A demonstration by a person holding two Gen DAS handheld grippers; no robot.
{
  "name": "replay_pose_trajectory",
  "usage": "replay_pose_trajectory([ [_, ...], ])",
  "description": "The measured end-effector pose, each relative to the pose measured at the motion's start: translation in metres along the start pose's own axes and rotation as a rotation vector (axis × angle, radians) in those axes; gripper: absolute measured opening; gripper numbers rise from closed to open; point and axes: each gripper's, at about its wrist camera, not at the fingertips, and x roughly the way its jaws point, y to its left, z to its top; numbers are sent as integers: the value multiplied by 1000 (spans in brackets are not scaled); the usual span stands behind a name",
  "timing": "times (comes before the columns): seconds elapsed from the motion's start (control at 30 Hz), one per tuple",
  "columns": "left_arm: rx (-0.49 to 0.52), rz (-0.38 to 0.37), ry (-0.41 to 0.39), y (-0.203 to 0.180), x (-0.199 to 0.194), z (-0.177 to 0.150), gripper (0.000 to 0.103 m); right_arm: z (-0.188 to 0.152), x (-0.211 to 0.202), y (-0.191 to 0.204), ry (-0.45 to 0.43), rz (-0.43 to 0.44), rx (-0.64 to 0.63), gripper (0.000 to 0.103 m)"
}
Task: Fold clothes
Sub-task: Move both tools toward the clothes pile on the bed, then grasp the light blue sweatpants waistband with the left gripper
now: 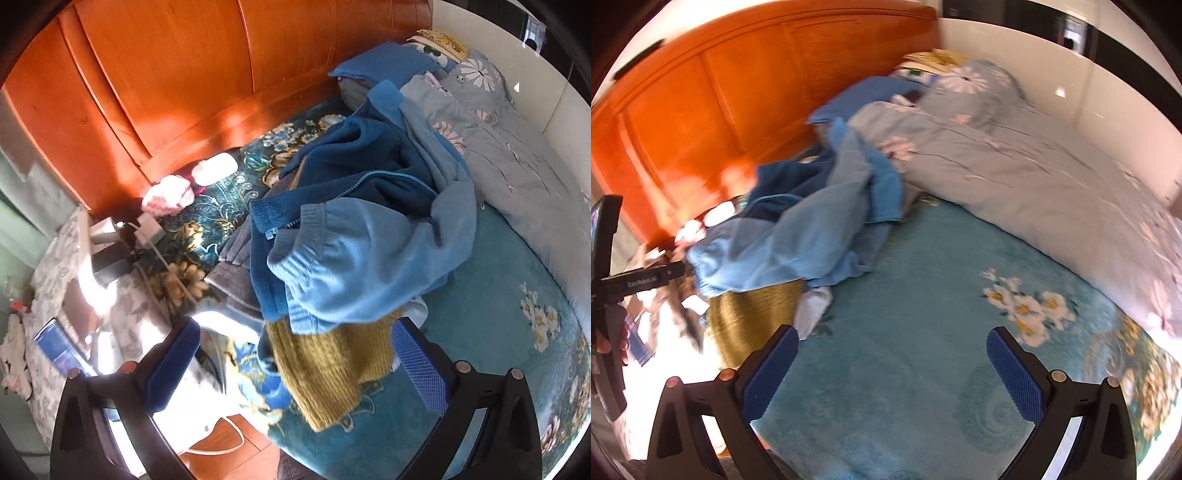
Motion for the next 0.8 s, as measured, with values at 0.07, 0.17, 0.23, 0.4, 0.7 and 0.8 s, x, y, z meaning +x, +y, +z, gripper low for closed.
replay_pose_trajectory([
  [0.07, 16, -43, 6, 5, 13, 10, 103, 1, 2, -1, 16, -38, 44, 103],
  [0.17, 53, -116, 13, 10, 25, 21, 103, 4, 4, -2, 37, -74, 116, 103],
  [0.23, 71, -147, 11, 13, 30, 25, 103, 7, 4, 5, 45, -97, 145, 103],
  [0.4, 132, -193, 57, 19, 47, 33, 103, 13, 2, 21, 34, -122, 154, 103],
  [0.7, 151, -240, 135, 18, 66, 51, 103, 14, 3, 38, 42, -168, 171, 103],
  [0.8, 144, -254, 162, 16, 72, 52, 102, 13, 1, 39, 40, -184, 183, 103],
])
